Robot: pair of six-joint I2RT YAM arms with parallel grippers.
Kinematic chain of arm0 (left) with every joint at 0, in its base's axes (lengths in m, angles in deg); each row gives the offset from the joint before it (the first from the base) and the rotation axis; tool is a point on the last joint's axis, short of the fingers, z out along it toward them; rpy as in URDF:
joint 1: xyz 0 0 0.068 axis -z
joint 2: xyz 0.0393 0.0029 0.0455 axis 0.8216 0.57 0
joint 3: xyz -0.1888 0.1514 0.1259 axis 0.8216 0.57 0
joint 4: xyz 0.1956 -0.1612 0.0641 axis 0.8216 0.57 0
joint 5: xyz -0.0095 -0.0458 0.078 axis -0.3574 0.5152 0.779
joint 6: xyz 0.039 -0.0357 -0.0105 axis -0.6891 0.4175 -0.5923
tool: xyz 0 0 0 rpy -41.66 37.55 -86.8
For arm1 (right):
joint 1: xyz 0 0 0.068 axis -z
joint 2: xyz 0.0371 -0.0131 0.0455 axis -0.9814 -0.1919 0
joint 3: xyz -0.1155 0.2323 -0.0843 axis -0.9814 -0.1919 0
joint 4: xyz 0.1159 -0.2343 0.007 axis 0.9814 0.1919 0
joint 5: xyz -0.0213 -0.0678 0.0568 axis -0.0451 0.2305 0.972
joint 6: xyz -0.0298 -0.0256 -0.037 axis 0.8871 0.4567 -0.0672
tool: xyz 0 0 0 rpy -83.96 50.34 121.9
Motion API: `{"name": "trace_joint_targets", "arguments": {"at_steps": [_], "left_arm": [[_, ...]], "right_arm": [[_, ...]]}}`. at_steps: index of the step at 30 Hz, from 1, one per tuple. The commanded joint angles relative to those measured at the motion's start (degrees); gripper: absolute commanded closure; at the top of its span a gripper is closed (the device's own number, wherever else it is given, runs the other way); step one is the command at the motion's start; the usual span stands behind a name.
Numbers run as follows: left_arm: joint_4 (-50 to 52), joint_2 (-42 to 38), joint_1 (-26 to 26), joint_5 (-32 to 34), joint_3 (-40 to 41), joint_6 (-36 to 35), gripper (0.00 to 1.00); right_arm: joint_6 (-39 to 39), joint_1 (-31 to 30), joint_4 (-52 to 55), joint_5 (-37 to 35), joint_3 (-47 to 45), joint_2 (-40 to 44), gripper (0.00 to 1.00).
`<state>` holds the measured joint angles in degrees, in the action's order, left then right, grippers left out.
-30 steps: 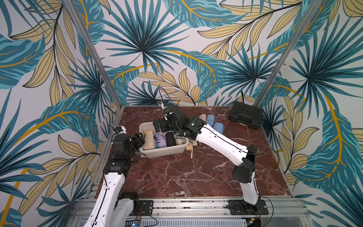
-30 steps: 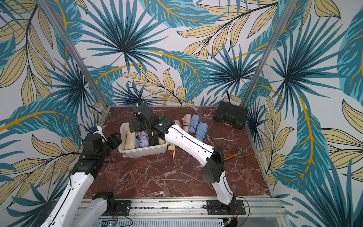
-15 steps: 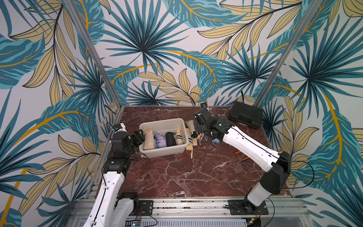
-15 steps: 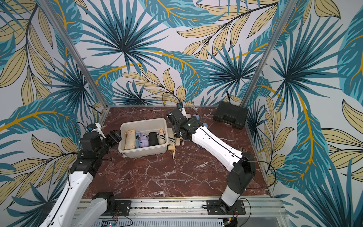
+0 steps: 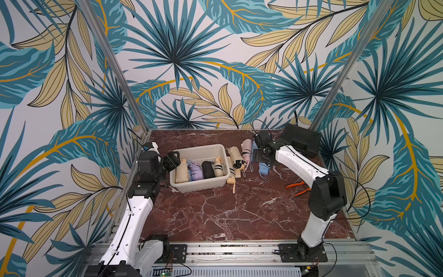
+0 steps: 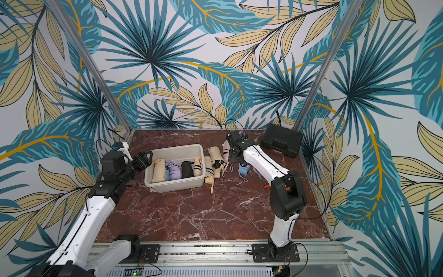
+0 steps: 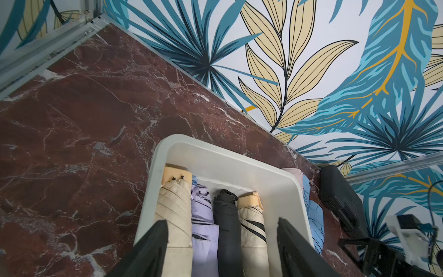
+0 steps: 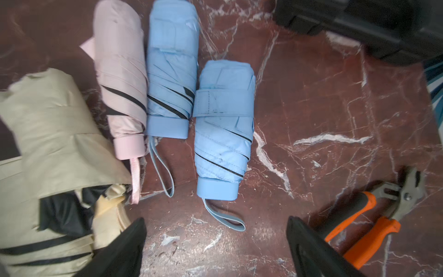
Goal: Put the umbrella into the storage box
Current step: Pick up the umbrella from the center of the board.
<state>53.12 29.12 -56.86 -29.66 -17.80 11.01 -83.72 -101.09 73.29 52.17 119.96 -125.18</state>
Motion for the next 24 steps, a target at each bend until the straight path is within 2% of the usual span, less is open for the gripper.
{"name": "trace_joint_targets", "arguments": {"at_steps": [1,13,24], "left_arm": [[-2.59,2.18,-0.41,-2.91,-2.06,0.56,0.24],[-4.10,7.56,-0.39,-4.59,-7.08,-1.29,0.23],[-4.65,7.02,-0.40,-5.64,-6.86,-0.56,0.23]], "right_arm": [[-1.52,1.91,2.03,4.32,1.29,-3.03,0.05],[1.78,5.95,2.24,6.36,6.53,-12.88,0.04],[7.03,8.18,1.92,9.01,8.63,-16.97,0.08]]}}
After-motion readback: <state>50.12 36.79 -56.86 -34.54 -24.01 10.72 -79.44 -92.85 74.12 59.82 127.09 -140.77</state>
